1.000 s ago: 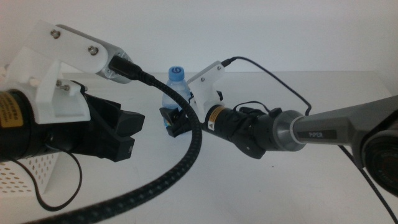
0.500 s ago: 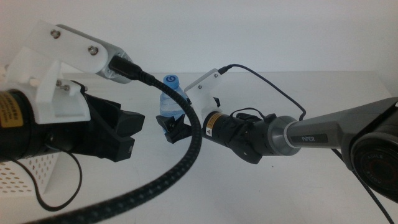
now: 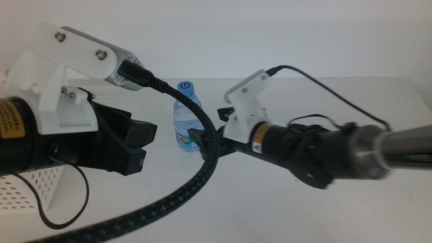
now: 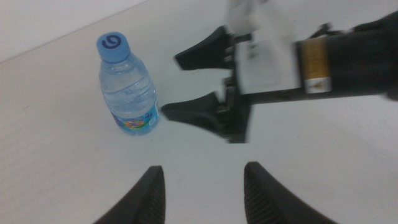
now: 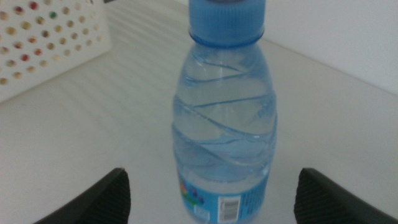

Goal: Use arms to grab the bottles and put them into the dustbin to the left of the table.

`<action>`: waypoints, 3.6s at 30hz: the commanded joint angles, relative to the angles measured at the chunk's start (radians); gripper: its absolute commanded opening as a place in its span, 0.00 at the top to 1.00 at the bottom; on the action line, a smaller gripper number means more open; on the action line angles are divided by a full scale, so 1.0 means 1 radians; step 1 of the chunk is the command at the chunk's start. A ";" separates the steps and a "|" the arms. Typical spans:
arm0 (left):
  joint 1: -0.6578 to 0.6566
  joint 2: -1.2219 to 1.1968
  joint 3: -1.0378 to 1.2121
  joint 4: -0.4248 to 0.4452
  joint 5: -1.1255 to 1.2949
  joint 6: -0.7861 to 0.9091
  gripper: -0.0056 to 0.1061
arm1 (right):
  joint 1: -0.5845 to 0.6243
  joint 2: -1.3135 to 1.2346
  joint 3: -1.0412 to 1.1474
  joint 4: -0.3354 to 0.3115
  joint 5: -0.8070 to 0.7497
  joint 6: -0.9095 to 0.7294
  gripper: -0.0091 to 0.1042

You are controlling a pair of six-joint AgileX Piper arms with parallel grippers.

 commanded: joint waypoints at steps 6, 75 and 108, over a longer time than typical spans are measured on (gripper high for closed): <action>-0.003 -0.015 -0.027 -0.004 -0.066 -0.010 0.59 | -0.001 -0.355 0.204 -0.001 -0.067 0.008 0.19; -0.003 -0.014 0.055 0.046 -0.365 -0.011 0.59 | -0.004 -1.214 0.553 0.147 0.555 -0.099 0.22; -0.001 0.378 0.432 -0.192 -1.319 0.030 0.58 | -0.004 -1.214 0.553 0.147 0.556 -0.099 0.22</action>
